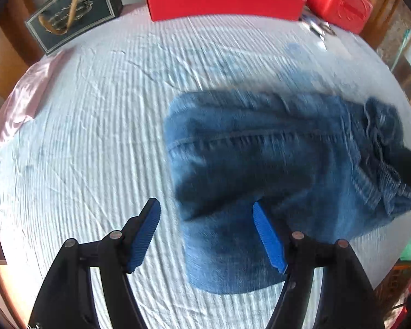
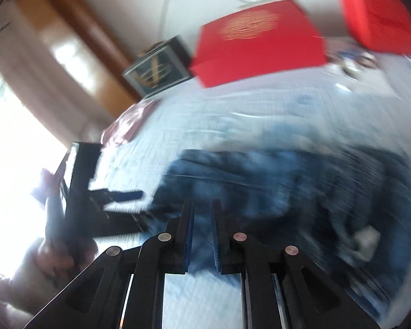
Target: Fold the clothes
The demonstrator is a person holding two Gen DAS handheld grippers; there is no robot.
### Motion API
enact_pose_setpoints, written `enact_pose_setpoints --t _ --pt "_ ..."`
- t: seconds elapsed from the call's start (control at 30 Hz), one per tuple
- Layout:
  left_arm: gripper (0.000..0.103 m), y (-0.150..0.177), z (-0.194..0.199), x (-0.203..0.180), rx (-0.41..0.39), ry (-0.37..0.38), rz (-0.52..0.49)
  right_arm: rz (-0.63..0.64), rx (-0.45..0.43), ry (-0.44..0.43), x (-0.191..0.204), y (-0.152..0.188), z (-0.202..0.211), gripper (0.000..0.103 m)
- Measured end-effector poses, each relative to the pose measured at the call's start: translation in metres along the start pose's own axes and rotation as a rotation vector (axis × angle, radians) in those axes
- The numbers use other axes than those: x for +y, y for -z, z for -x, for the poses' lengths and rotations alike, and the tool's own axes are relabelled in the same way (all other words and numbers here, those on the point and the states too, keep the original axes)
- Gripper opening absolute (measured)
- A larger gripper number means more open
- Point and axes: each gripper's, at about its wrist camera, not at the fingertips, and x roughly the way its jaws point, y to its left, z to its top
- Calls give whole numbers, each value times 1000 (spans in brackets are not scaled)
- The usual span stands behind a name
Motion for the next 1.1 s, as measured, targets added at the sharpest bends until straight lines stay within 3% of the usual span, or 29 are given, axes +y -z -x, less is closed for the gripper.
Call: enact_pose_setpoints --t 0.13,0.23,0.33,0.47,0.6,0.73,0.8,0.83,0.93,1.03,1.1 --pt "70 3 -17 3 32 -9 14 -41 166 95 -17 7 -53 13" --pt "73 4 -26 9 44 5 30 -91 195 195 -51 40 -35 9" --pt "78 2 -27 12 53 18 47 -244 180 257 -101 70 1 0" --pt "78 -11 1 9 -22 54 48 -229 61 154 -90 63 41 0" --pt "78 -30 0 1 -62 -2 42 -139 -41 57 -62 33 42 3" --pt "74 -22 -35 -2 12 -29 35 -147 47 86 -67 30 -6 3" --pt "75 -20 -41 0 13 -8 59 -157 135 144 -74 44 -34 0" --pt "75 -20 -41 1 17 1 65 -155 140 158 -75 49 -39 0" --pt "75 -18 -36 -2 17 1 53 -144 100 133 -67 54 -21 0" --pt "75 -7 -16 -9 -23 38 44 -116 -64 108 -56 52 36 2" --pt "75 -4 -11 -12 -33 48 36 -165 -166 135 -72 47 66 2"
